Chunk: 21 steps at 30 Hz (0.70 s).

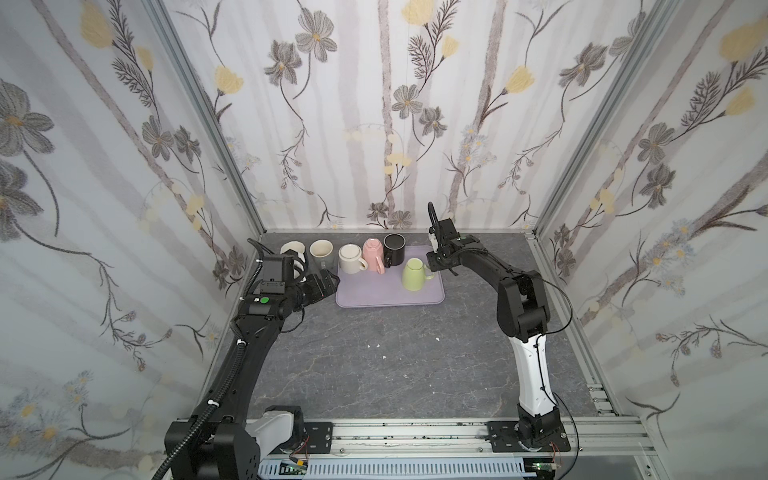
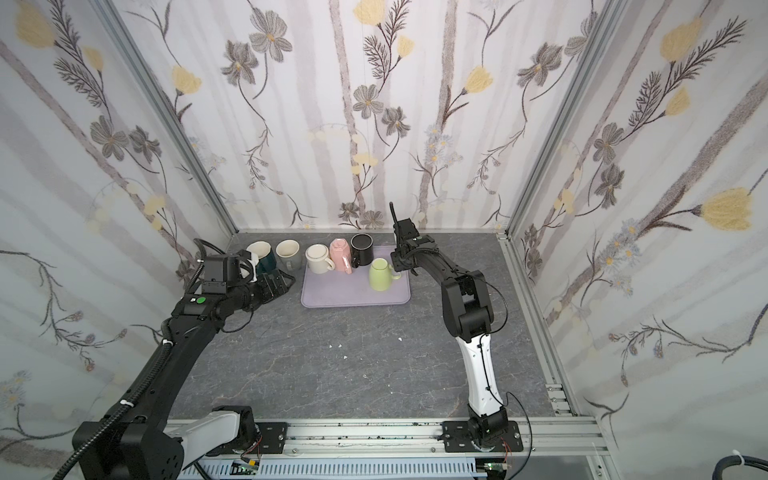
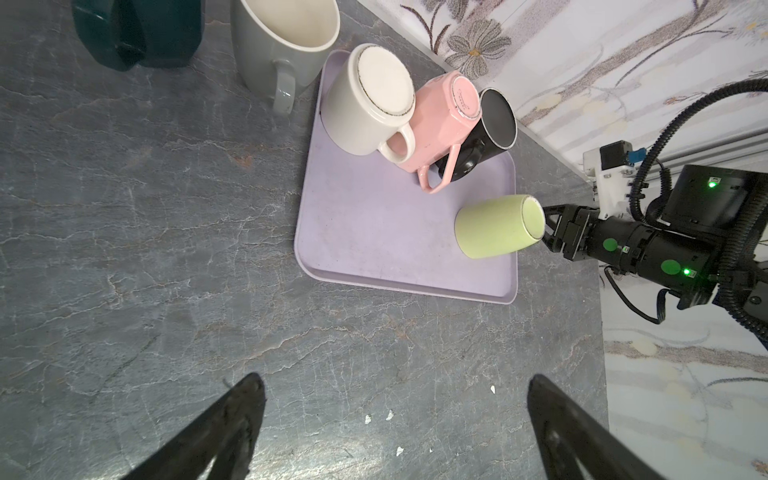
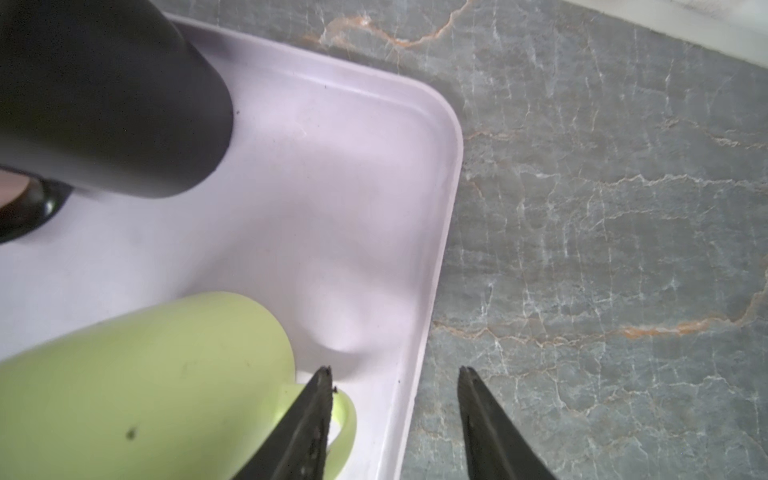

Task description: Turn the mug right side up

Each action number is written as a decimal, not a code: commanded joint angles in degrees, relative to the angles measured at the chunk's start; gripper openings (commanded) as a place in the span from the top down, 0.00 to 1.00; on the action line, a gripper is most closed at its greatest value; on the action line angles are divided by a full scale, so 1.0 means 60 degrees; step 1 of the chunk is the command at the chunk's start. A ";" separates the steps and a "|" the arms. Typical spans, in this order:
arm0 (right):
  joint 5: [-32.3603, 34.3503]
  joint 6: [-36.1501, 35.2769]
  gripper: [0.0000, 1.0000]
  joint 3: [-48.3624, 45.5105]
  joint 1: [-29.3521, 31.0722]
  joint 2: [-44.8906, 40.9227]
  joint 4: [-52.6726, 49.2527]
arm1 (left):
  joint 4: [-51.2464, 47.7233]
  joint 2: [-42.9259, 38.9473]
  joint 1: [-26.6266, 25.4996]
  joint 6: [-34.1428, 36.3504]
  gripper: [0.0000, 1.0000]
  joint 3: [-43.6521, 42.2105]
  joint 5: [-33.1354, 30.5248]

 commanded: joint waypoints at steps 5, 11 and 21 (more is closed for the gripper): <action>-0.0299 -0.0052 0.52 -0.1174 0.0279 -0.0796 0.0388 | 0.0264 -0.0171 -0.0012 0.0016 0.00 -0.0040 0.0045; -0.0483 0.0005 0.53 -0.1706 0.0680 -0.1242 0.0615 | 0.0266 -0.0244 -0.0018 0.0017 0.00 -0.0049 0.0083; -0.0843 0.0372 0.52 -0.2314 0.1100 -0.2146 0.0368 | 0.0247 -0.0362 -0.0012 0.0033 0.00 -0.0044 0.0105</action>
